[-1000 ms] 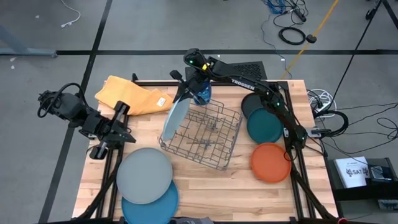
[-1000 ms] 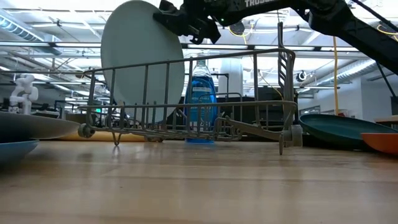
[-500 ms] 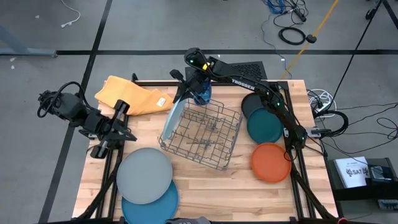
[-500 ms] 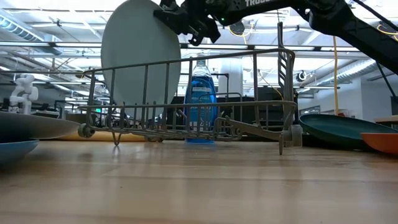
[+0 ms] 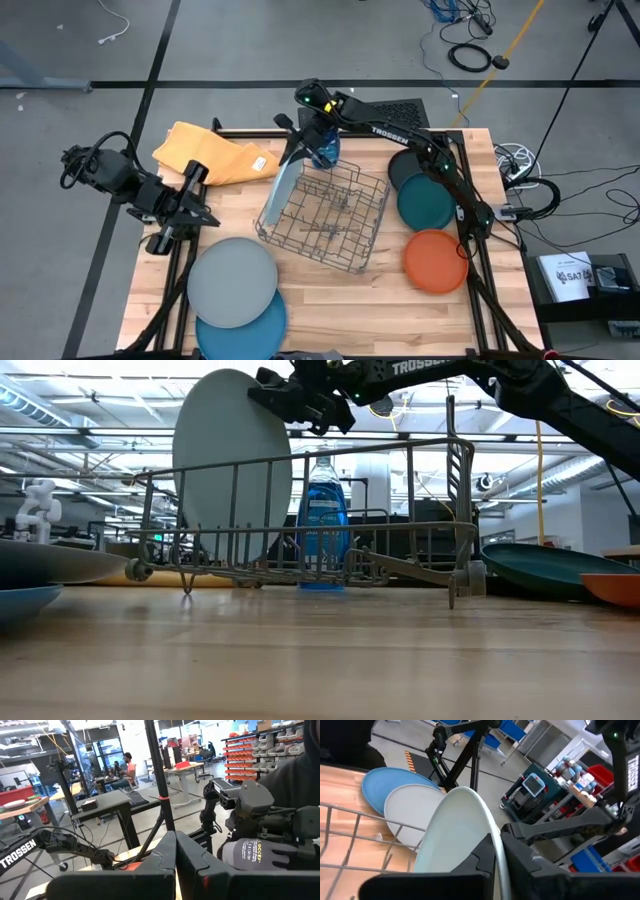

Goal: Sort dishes
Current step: Put the white plate into the dish rack, then put the gray plate into the dish rack

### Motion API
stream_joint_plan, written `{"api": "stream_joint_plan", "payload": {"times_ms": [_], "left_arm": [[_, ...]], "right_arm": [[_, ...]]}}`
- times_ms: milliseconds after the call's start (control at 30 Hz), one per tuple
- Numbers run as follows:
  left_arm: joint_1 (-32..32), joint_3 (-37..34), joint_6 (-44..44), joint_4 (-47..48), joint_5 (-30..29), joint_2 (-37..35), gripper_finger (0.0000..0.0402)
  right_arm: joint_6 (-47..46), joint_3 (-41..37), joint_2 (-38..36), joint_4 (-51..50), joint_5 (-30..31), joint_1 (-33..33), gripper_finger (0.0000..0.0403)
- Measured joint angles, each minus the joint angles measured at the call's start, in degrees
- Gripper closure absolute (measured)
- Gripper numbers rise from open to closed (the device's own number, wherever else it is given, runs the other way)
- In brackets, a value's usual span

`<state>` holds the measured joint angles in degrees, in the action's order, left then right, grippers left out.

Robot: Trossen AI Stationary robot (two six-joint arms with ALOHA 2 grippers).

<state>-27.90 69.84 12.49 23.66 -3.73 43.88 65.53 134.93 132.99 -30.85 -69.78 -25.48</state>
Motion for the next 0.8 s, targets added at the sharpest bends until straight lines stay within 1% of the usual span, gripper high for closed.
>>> {"api": "stream_joint_plan", "payload": {"times_ms": [133,233,400,633,700,800], "left_arm": [[0.00,0.00,0.00,0.00,0.00,0.00,0.0401],[0.01,0.00,0.00,0.00,0.00,0.00,0.0401],[0.00,0.00,0.33,0.01,0.00,0.00,0.0401],[0.00,0.00,0.33,0.17,-0.14,0.03,0.0401],[0.00,0.00,0.37,0.91,-1.40,0.20,0.0401],[0.01,0.02,0.27,2.32,-5.71,0.52,0.0401]], "right_arm": [[-1.85,0.00,0.00,0.05,-0.02,0.14,0.0361],[-3.20,0.00,0.00,0.27,-0.04,0.16,0.0342],[-5.33,0.00,0.00,0.24,-0.09,0.21,0.0295],[-5.53,0.00,0.01,1.01,0.74,0.39,0.0232],[-5.53,0.00,-0.02,1.12,0.88,0.65,0.0220],[-7.09,0.00,-0.36,1.24,1.40,1.06,0.0210]]}}
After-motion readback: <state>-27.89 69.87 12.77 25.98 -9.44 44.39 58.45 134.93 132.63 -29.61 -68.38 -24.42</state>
